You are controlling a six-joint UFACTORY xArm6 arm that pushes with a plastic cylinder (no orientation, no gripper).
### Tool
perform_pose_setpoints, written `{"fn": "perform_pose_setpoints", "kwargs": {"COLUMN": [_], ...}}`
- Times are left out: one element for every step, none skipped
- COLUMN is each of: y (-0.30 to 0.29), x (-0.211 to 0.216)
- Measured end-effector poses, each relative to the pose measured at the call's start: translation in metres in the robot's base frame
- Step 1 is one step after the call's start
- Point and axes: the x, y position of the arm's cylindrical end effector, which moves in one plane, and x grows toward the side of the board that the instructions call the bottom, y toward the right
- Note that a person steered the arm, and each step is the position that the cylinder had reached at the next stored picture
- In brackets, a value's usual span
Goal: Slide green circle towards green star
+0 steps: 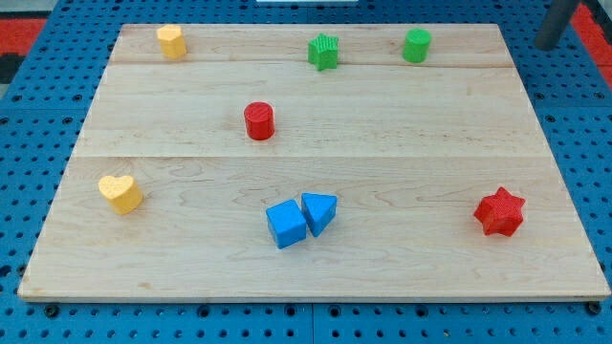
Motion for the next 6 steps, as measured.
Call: {"fn": "perform_pose_setpoints", "kwargs": {"y": [-0.073, -0.117, -0.139, -0.141, -0.14, -0.136], "x": [-0.021, -0.003, 0.021, 0.009, 0.009, 0.007]}}
